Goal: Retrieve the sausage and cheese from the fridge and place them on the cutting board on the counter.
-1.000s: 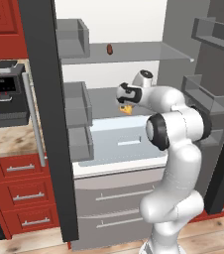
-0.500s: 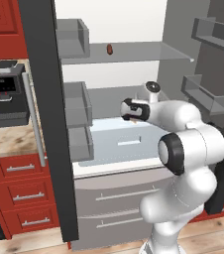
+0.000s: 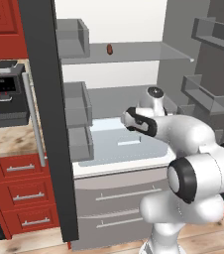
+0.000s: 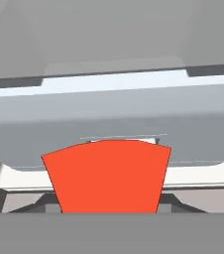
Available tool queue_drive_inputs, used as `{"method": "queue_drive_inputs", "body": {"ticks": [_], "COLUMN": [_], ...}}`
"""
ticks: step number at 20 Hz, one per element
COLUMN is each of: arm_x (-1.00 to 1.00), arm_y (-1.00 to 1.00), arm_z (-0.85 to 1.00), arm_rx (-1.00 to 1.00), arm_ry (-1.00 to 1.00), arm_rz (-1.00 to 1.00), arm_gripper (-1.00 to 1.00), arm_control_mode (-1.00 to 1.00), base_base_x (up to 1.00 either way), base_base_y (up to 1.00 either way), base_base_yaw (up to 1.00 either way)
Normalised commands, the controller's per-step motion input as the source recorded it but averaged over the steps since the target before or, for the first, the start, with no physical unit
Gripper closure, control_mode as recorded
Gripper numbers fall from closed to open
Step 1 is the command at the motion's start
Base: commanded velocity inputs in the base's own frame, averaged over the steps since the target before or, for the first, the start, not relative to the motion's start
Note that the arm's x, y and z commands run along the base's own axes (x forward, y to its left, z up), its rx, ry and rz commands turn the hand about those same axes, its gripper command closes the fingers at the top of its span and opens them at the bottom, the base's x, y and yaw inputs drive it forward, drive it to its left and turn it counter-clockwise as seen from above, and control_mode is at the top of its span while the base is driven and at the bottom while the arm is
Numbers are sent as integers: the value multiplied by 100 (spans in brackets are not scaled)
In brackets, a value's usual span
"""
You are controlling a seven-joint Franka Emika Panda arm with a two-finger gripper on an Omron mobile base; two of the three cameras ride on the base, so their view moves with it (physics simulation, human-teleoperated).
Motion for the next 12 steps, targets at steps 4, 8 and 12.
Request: {"method": "queue_drive_inputs", "body": {"ticks": [4,8,12], "arm_x": [-56,-51,-38], "arm_y": [0,0,0], "arm_z": [12,12,9], "arm_rx": [0,1,4], "arm_ry": [1,4,9], "arm_rz": [-2,-3,-2], "arm_gripper": [100,100,100], "arm_control_mode": [-100,-100,-100], "base_base_x": [0,0,0], "base_base_y": [0,0,0], "base_base_yaw": [0,0,0]}}
